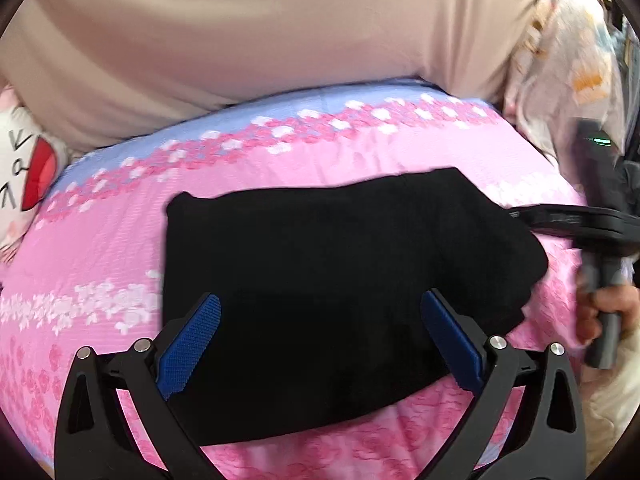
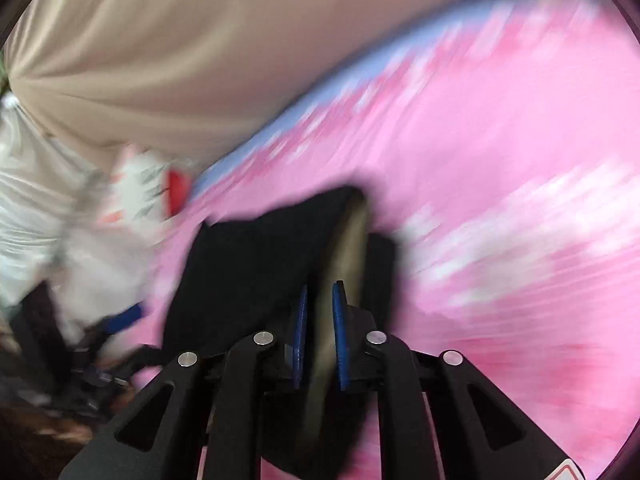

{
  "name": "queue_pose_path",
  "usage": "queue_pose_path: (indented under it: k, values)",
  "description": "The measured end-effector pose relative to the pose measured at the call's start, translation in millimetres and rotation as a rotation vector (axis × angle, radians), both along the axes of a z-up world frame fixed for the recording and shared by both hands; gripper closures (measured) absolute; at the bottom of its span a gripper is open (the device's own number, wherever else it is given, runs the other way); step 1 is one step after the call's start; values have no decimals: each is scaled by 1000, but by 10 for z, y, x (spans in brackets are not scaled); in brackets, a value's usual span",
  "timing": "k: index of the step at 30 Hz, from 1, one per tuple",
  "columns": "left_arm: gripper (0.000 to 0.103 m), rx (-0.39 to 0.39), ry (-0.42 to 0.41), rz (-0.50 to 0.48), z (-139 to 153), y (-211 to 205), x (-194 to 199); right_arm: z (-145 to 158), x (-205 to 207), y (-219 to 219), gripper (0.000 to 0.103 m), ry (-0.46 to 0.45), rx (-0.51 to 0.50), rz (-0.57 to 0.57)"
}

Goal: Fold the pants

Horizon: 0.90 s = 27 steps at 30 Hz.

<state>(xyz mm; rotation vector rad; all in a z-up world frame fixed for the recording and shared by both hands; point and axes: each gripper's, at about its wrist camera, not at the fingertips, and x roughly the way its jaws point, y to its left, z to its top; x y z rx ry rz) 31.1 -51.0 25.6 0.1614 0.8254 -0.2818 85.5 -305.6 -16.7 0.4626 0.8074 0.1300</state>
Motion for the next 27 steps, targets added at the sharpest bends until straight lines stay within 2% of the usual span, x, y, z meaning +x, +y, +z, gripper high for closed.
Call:
queue_pose_path:
  k: [2, 5, 7, 8, 9, 10, 11, 12, 13, 14, 15, 16, 17, 21, 24, 26, 27]
  values:
    - [5, 37, -10, 49, -47, 78, 72, 220, -154, 57, 84, -64, 26, 18]
    - [5, 64, 18, 104, -196, 153, 219, 340, -179, 474, 84, -92, 37, 149]
    - [5, 71, 43, 113, -307, 156, 295, 210, -101, 789, 84, -56, 26, 222]
    - [5, 84, 49, 119, -377, 149, 329, 48, -29, 905, 87, -6, 10, 253]
    - [5, 96, 50, 125, -425, 146, 344, -154, 40, 935, 95, 45, -57, 230]
    - [5, 107, 39, 126, -465, 152, 353, -304, 84, 893, 96, 74, -118, 190]
    - [5, 113, 19, 129, -494, 170, 346, -427, 97, 752, 103, 55, -63, 171]
    - [5, 107, -4, 127, -508, 215, 332, -491, 88, 559, 103, 56, 97, 151]
    - [5, 103, -9, 129, -511, 270, 332, -469, 77, 462, 103, 83, 155, 97]
    - [5, 94, -5, 133, -497, 320, 322, -361, 47, 460, 103, 79, 96, 63]
    - [5, 74, -5, 137, -458, 390, 301, -208, 24, 552, 103, 69, -27, 34]
    - [5, 71, -10, 150, -422, 451, 287, -48, 18, 684, 99, 57, -132, 15]
    - [5, 75, -18, 159, -399, 482, 279, 61, 26, 793, 90, 43, -168, 22]
    - [5, 102, -44, 211, -380, 646, 330, 326, 250, 1301, 90, -3, -123, 166]
    - [5, 99, -11, 210, -451, 711, 419, 265, 636, 1679, 90, 28, -202, 236]
    - [5, 87, -2, 205, -463, 736, 447, -11, 1021, 1779, 90, 139, -304, 231]
    - [5, 88, -2, 200, -462, 738, 461, -163, 1200, 1750, 97, 189, -357, 197]
